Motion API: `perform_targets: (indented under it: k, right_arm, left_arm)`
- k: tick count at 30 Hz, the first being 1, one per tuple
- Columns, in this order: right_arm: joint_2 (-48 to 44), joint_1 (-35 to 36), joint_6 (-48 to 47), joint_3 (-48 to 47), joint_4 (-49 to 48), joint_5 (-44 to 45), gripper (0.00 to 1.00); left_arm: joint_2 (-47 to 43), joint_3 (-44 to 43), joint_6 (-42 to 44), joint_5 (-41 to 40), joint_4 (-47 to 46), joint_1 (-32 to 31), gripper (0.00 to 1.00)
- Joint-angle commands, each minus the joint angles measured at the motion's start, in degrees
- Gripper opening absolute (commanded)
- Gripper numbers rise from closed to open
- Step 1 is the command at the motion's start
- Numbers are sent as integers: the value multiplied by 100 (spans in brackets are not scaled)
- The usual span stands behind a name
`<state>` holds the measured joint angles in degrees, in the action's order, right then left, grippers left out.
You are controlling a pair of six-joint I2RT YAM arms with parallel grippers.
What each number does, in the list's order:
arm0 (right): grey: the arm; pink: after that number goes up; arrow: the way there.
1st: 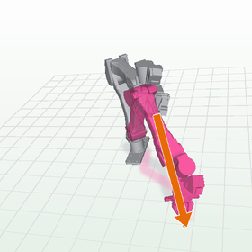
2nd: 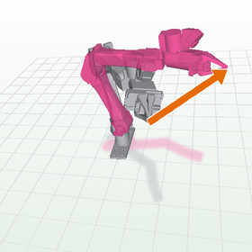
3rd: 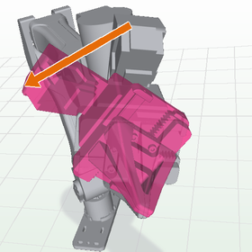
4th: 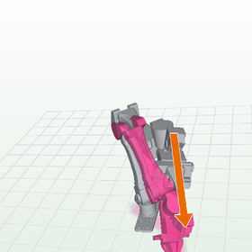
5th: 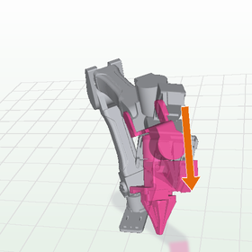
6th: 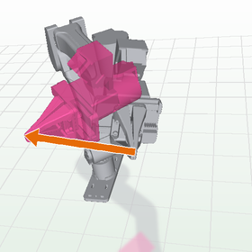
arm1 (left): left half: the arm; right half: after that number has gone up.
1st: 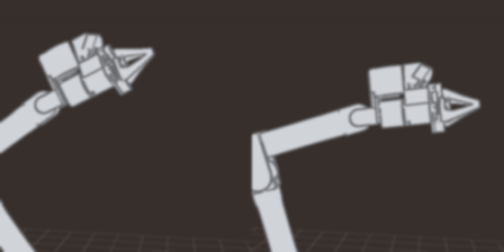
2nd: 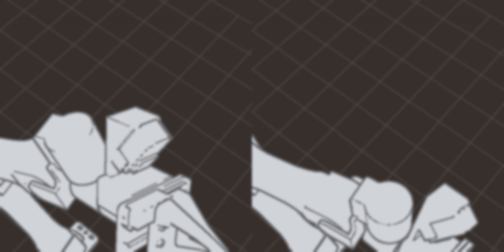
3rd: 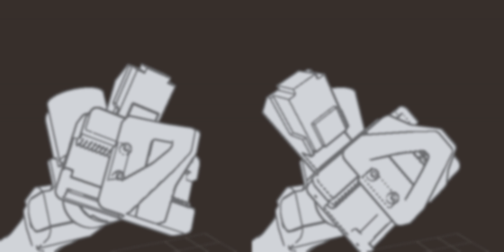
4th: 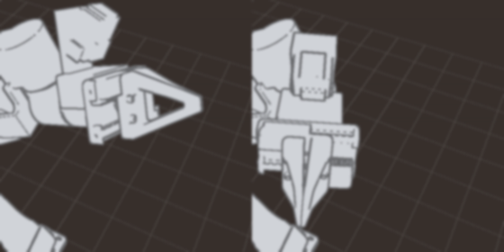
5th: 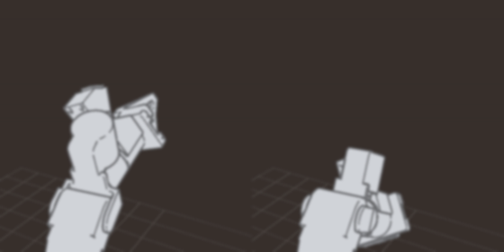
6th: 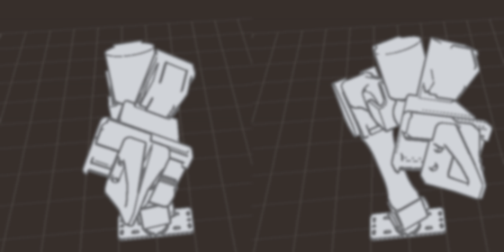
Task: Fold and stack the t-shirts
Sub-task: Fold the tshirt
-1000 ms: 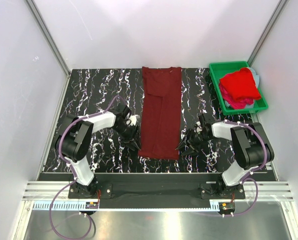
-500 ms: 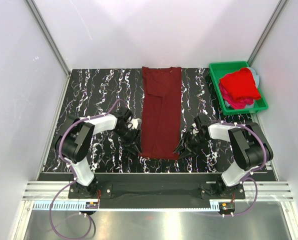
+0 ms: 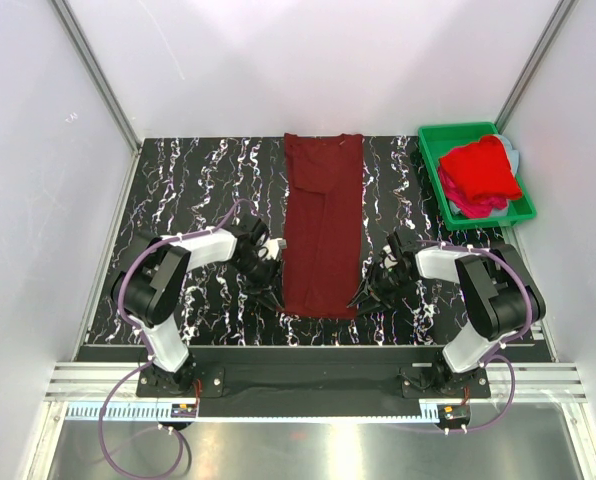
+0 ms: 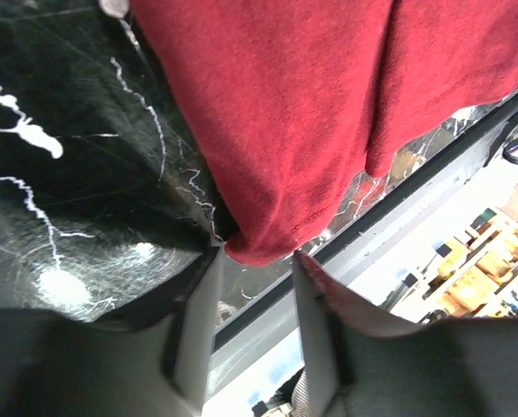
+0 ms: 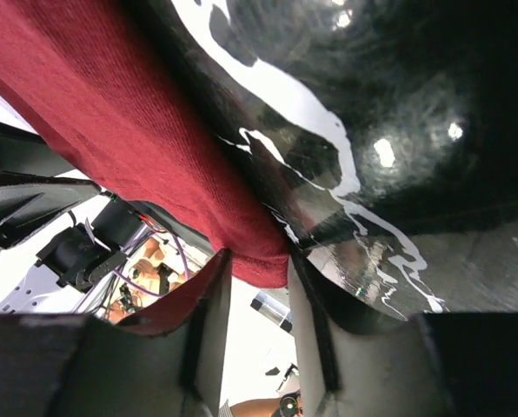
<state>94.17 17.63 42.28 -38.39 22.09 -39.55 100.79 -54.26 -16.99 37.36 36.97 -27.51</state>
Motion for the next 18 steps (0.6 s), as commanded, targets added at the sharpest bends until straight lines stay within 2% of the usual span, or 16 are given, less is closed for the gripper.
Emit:
perform_targets:
  k: [1, 3, 5, 8, 10, 12, 13, 18]
  right_arm:
    - [154, 74, 61, -2, -29, 167, 36]
    - [163, 83, 52, -10, -55, 141, 31]
    - [181, 92, 52, -10, -64, 132, 27]
    - [172, 101, 43, -10, -73, 97, 16]
    - [163, 101, 17, -28, -73, 88, 0]
    - [128, 101, -35, -54, 15, 97, 0]
    - [93, 101, -53, -107, 50, 97, 0]
    - [-127, 101, -307, -353, 418, 140, 0]
  left_arm:
    - [-42, -67, -41, 253, -164, -27, 38]
    - [-7, -85, -50, 297, -164, -27, 30]
    - [19, -93, -58, 333, -164, -27, 25]
    - [37, -102, -85, 342, -181, -27, 18]
    - [37, -102, -94, 350, -173, -27, 13]
    - [37, -111, -94, 368, -155, -27, 8]
    - [28, -111, -85, 359, -146, -27, 0]
    - [-51, -164, -76, 307, -67, -27, 0]
